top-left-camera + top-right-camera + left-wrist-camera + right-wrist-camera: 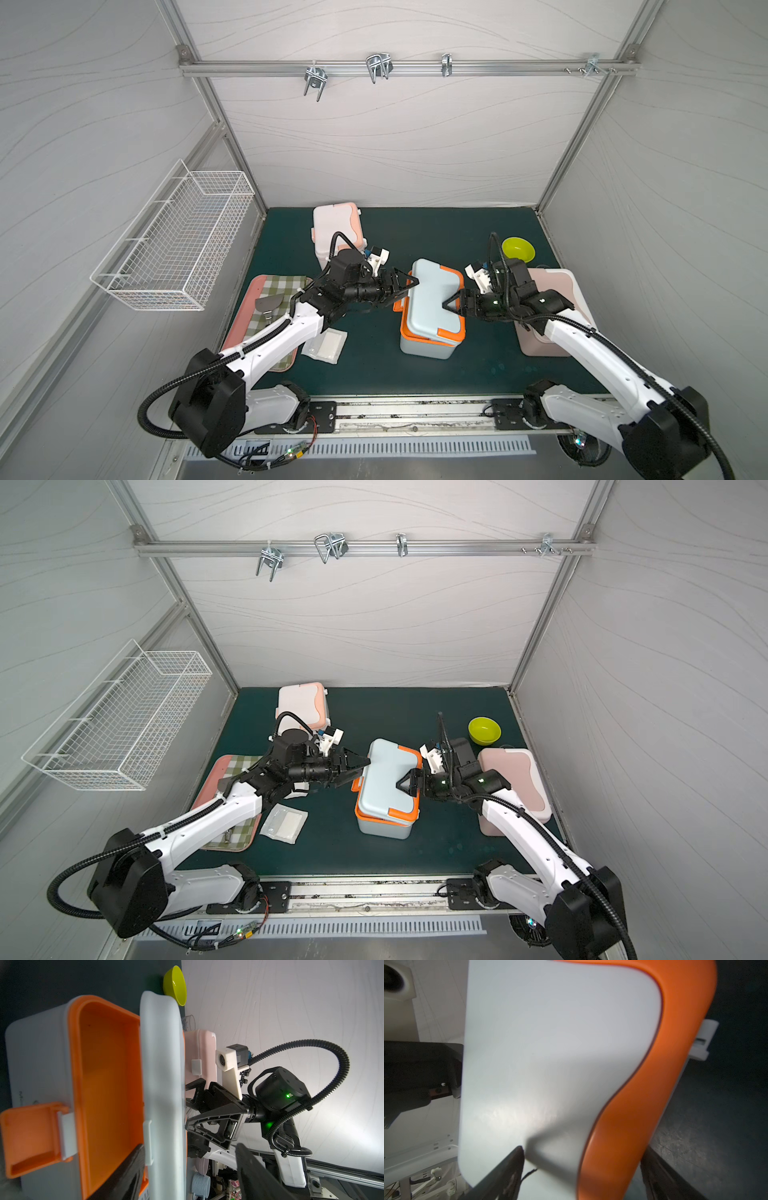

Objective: Open first aid kits and take out gauze
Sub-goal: Open the lid of the first aid kit.

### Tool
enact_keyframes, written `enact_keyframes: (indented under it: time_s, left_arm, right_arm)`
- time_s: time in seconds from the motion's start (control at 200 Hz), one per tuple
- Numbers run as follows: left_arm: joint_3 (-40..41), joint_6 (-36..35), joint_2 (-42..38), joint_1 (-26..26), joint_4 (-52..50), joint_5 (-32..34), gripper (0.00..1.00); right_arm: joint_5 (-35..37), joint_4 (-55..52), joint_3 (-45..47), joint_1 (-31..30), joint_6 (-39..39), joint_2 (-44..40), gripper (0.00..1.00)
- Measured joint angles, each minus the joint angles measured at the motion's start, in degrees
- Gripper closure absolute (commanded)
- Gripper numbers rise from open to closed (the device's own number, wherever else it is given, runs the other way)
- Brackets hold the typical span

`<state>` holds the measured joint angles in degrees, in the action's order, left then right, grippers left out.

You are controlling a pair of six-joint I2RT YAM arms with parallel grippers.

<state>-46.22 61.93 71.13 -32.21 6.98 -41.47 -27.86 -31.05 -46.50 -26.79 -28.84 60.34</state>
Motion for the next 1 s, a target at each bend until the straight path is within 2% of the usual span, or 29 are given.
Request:
enact_keyframes:
  time_s: [0.255, 0.42, 0.53, 0.62, 0.81, 1.001]
  left_arm:
    - [0.0, 2.8, 0.4, -0.4, 4.7, -1.9, 0.30]
    - [0.0, 4.3, 0.9, -0.5, 6.7, -2.3, 0.31]
    - [0.0, 4.5, 0.9, -0.5, 7.0, -2.3, 0.31]
    - [0.0, 4.4, 0.8, -0.5, 6.6, -2.1, 0.31]
    - [-2.5, 1.9, 0.4, -1.4, 0.8, -0.3, 0.31]
    - [-12.2, -3.1, 2.5, -6.6, -7.6, 3.5, 0.31]
  right_arm:
    - [-3.8, 0.6, 0.0, 1.8, -0.1, -0.4, 0.11]
    - [-8.4, 4.0, 0.0, 1.8, -0.8, 1.8, 0.12]
    - [-8.9, 4.7, -0.1, 1.8, -0.9, 3.1, 0.10]
    - [-6.1, 2.6, -1.0, 1.8, 0.0, 3.0, 0.01]
    - [5.1, -3.1, -4.3, 3.6, 0.1, -3.7, 0.01]
    - [14.0, -8.5, -8.4, 4.2, -1.9, -10.8, 0.01]
